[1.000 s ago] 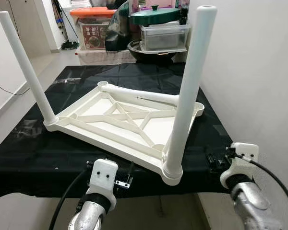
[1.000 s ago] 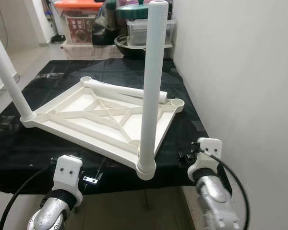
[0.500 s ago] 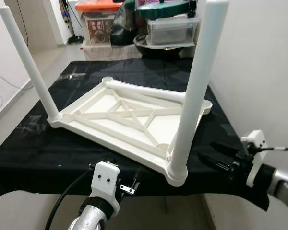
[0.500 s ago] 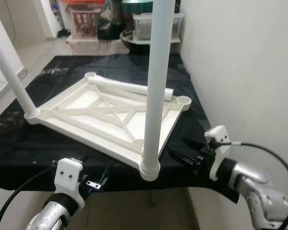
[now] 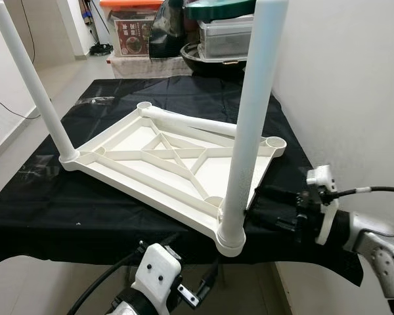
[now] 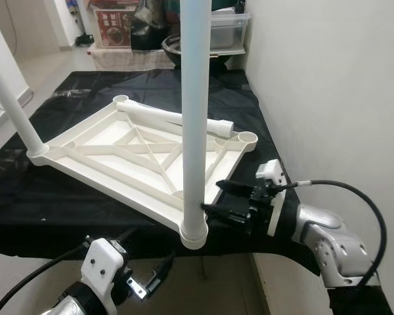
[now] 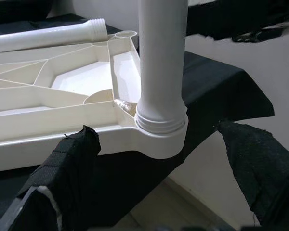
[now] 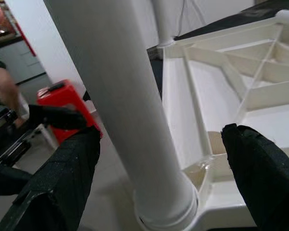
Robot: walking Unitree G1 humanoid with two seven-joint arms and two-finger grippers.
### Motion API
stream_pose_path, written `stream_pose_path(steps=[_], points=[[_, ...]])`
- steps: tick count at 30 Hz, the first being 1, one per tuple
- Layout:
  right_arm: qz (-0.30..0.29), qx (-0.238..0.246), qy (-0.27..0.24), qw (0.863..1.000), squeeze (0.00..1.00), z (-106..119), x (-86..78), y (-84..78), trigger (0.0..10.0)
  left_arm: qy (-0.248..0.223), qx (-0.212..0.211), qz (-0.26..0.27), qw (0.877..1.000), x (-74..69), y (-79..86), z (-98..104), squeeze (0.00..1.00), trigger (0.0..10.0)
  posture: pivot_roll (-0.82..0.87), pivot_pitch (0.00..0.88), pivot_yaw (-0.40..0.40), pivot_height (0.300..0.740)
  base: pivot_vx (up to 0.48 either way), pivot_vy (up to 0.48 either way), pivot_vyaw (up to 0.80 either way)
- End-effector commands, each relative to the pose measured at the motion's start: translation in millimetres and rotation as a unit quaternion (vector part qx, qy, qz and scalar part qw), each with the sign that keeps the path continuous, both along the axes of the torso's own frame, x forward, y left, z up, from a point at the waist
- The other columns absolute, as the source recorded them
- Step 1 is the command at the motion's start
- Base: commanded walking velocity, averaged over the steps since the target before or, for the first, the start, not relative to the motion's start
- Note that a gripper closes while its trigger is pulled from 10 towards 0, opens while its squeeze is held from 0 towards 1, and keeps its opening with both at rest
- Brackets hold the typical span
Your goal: Building children table
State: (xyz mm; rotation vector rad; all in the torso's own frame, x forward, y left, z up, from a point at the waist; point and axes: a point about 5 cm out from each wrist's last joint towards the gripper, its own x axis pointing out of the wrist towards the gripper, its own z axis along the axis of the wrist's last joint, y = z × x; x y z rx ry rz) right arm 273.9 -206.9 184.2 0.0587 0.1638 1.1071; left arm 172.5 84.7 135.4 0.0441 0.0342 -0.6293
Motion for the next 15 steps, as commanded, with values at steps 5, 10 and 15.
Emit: stream_pose_path(steps=[5,10,15], points=[[0.005,-0.042,0.018,0.999,0.00,-12,3.0,-6.1,10.0,-0.006,0.010,-0.010,1.000,-3.0,-0.3,1,0.00,10.0,0.10,0.104,-0.017,0.740,0.000,0.000,0.00],[0.038,-0.007,-0.008,0.999,0.00,1,0.3,7.6,10.0,-0.012,0.009,-0.018,1.000,-4.7,-0.6,2,0.00,10.0,0.10,0.096,-0.015,0.740,0.000,0.000,0.00],[0.053,0.004,-0.024,0.998,0.00,6,1.6,19.2,10.0,-0.018,0.007,-0.020,1.000,-5.7,-0.8,2,0.00,10.0,0.10,0.091,-0.020,0.740,0.000,0.000,0.00]])
